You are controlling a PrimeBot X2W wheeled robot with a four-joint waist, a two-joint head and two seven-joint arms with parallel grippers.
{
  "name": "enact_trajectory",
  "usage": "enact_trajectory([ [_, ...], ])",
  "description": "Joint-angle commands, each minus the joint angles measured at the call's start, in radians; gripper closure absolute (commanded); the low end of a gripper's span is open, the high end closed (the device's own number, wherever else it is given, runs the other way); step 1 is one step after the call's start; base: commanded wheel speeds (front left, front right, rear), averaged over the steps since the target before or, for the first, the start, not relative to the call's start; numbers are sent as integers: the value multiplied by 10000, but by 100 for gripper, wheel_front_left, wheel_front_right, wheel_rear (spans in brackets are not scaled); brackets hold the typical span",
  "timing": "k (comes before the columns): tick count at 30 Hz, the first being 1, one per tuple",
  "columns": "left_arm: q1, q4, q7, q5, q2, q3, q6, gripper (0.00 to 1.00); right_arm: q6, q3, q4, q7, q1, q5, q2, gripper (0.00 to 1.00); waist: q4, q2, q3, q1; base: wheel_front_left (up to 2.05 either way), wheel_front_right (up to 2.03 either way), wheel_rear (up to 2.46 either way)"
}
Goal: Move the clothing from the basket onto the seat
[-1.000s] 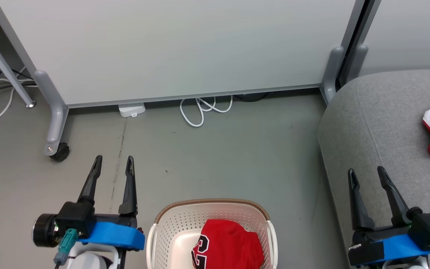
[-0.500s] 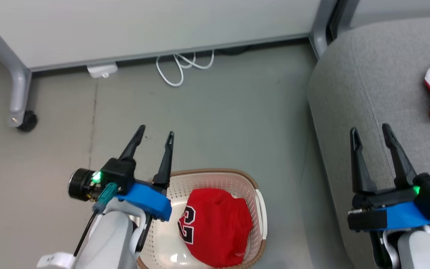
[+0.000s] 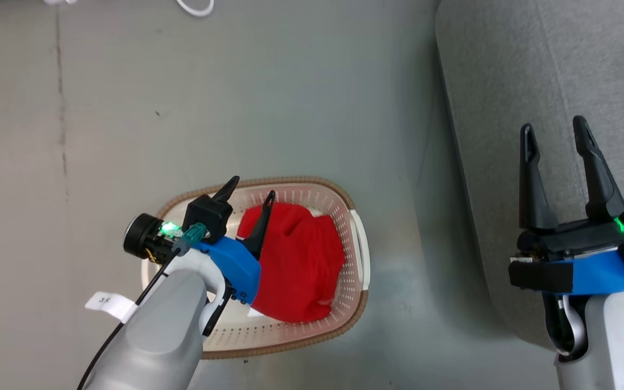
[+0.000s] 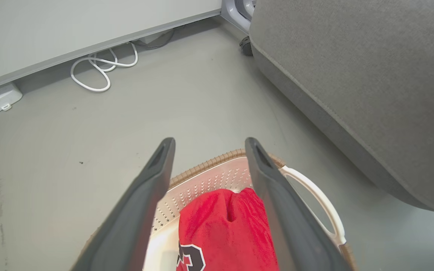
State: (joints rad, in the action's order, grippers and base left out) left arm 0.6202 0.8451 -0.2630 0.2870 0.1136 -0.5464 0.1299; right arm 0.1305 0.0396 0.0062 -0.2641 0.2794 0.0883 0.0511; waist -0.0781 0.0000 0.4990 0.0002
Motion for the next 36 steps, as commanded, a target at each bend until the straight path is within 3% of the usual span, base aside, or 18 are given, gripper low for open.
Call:
enact_trajectory([
  [1,474,423,-24,234,46,-393,-2,0,5,-20,-95,-5,285,-107,-2,0,-172,0,835,-2,0,0,0],
  [14,2174,2459,1226,2385,228,-3221,-1,0,5,11,-561,-5,1120,-211,162,0,-314,0,2676,-2,0,0,0],
  [36,3970,3333,2925,4923,921,-4454,-1,0,5,159,-1405,-5,1261,-372,205,0,-503,0,4983,-2,0,0,0],
])
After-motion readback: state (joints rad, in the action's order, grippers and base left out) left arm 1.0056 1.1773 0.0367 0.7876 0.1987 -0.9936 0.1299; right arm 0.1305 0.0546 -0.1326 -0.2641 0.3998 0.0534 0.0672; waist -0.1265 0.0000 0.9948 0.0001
